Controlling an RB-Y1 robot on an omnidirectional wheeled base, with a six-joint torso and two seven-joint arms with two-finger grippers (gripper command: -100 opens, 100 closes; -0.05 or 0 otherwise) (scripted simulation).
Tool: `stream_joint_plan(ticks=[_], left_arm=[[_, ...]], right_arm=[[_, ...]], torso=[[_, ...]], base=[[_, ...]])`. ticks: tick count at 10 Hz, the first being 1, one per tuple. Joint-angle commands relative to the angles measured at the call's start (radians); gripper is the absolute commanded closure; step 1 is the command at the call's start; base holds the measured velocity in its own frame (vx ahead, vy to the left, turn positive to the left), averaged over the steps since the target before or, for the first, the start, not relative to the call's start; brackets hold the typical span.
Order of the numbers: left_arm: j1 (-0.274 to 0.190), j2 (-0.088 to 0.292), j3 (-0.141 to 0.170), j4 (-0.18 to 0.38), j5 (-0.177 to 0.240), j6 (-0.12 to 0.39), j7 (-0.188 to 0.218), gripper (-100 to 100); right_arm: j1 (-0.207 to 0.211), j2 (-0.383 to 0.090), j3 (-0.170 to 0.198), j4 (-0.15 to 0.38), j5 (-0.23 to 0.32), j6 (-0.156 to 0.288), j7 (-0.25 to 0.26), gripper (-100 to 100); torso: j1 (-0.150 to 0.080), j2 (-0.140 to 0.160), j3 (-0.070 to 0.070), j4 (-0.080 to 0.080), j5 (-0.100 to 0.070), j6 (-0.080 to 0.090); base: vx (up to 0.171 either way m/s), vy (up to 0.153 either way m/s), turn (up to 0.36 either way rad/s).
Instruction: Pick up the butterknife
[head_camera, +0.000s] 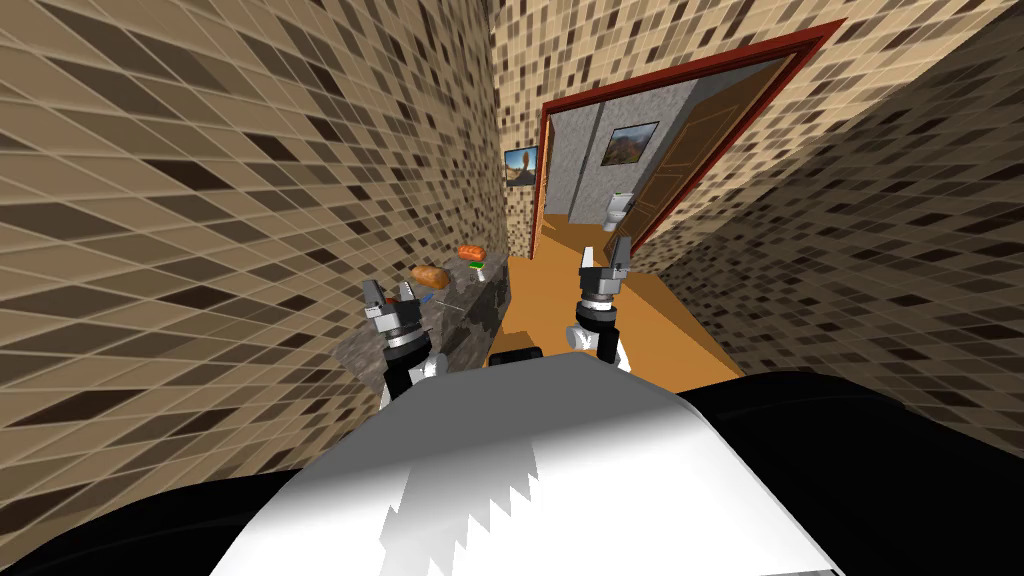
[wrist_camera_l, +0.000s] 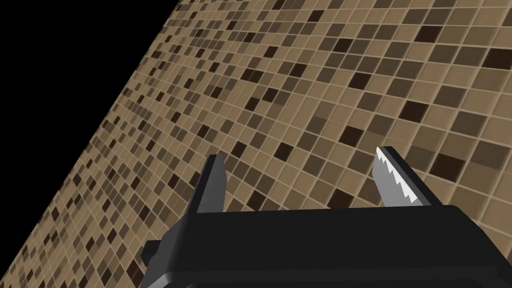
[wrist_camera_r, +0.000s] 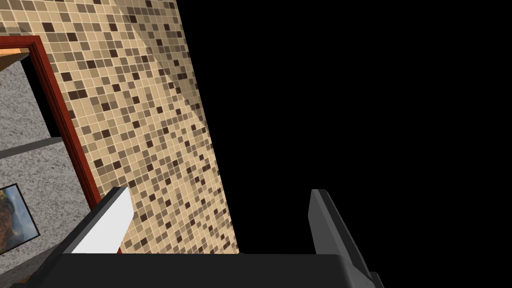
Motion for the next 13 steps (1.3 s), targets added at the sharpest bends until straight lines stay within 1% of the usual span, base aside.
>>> stream_joint_plan(ticks=[1,4,7,8,10,11,12,13], left_arm=[[-0.003,0.031,0.001,0.010,0.002,0.015,-0.007,-100],[-0.017,0.111,0.009,0.049,0.010,0.071,-0.034,-100],[-0.039,0.201,0.021,0.107,0.022,0.157,-0.079,-100],[-0.039,0.216,0.021,0.107,0.022,0.158,-0.079,-100],[-0.056,0.279,0.030,0.154,0.032,0.223,-0.115,-100],[-0.066,0.319,0.035,0.179,0.037,0.252,-0.135,-100],[-0.066,0.336,0.035,0.179,0.037,0.264,-0.135,-100],[-0.076,0.373,0.040,0.204,0.042,0.299,-0.155,-100]], right_arm=[[0.000,0.000,0.000,0.000,0.000,0.000,0.000,0],[0.000,0.000,0.000,0.000,0.000,0.000,0.000,0],[0.000,0.000,0.000,0.000,0.000,0.000,0.000,0],[0.000,0.000,0.000,0.000,0.000,0.000,0.000,0],[0.000,0.000,0.000,0.000,0.000,0.000,0.000,0],[0.000,0.000,0.000,0.000,0.000,0.000,0.000,0],[0.000,0.000,0.000,0.000,0.000,0.000,0.000,0],[0.000,0.000,0.000,0.000,0.000,0.000,0.000,0]], torso=[[0.000,0.000,0.000,0.000,0.000,0.000],[-0.002,-0.002,-0.001,0.000,0.000,0.000],[-0.005,-0.005,-0.003,-0.001,-0.001,0.000],[-0.006,-0.006,-0.004,-0.001,-0.001,0.000],[-0.003,-0.004,-0.002,-0.001,-0.001,0.000],[-0.004,-0.005,-0.003,-0.001,-0.001,0.000],[-0.007,-0.006,-0.003,-0.001,-0.001,0.000],[-0.006,-0.005,-0.003,-0.001,-0.001,0.000]], base=[[0.012,-0.014,0.012],[0.036,-0.040,0.027],[0.079,-0.084,0.048],[0.053,-0.067,0.020],[0.055,-0.065,0.055],[0.085,-0.123,0.074],[0.068,-0.093,0.019],[0.053,-0.060,0.037]])
